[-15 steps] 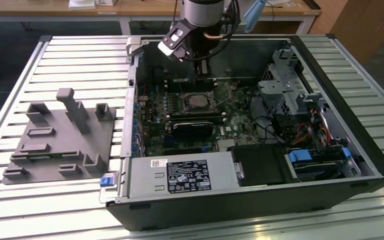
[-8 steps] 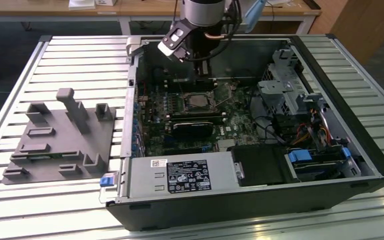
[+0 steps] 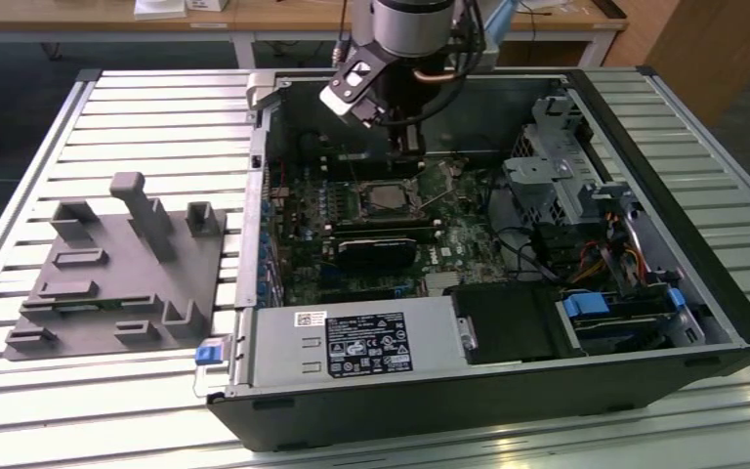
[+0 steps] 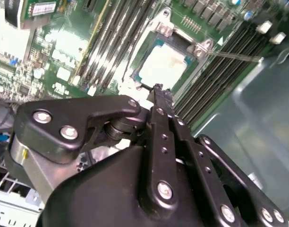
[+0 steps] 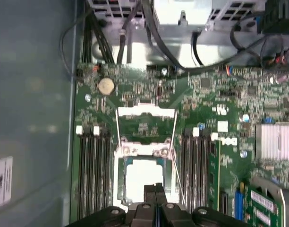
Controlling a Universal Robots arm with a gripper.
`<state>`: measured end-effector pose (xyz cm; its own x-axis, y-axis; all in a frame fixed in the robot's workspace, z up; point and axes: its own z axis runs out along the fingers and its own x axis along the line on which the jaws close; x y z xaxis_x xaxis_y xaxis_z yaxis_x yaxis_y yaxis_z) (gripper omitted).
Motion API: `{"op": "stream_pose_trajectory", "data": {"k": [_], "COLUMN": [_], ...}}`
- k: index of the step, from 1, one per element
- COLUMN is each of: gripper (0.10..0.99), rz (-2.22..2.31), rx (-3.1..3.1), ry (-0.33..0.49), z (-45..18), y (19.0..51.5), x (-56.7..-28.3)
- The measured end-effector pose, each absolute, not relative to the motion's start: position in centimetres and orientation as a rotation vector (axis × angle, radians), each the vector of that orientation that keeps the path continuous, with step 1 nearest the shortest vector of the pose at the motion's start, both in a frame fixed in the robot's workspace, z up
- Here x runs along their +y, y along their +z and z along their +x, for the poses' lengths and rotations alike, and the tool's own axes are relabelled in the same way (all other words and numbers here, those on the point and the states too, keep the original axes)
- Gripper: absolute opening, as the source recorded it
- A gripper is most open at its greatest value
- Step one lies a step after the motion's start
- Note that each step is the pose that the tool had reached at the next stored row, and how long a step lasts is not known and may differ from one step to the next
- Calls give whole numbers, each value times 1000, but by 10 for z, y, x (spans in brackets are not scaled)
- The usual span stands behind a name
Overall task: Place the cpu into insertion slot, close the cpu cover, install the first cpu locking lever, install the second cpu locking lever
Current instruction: 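Close the cpu cover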
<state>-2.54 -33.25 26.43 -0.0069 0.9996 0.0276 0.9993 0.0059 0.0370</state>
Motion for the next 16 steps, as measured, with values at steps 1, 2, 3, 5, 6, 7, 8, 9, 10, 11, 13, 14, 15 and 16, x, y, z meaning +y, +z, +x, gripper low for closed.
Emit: {"op": "stream_pose_trajectory", "data": {"k": [1,2,3,5,6,7,8,9,10,11,13,14,15,16], "gripper": [106,106,106,106,106,106,106,106,106,106,106,106,106,106], "rz": [2210,2211,2215,2223,2224,2223,2220,2214,2201,2183,2154,2150,2149,2149], "rx": [2225,2226,2230,2238,2240,2241,2244,2251,2264,2282,2311,2314,2315,2315], "ry": [71,72,76,88,89,89,89,89,89,89,88,88,88,88], "z": [-22,-18,-15,-11,-10,-9,-7,-6,-6,-6,-5,-4,-3,-1], "y": [264,264,264,264,264,264,264,264,264,263,263,263,263,263], "x": [-333,-333,-333,-333,-333,-332,-333,-333,-333,-333,-333,-333,-333,-333]}}
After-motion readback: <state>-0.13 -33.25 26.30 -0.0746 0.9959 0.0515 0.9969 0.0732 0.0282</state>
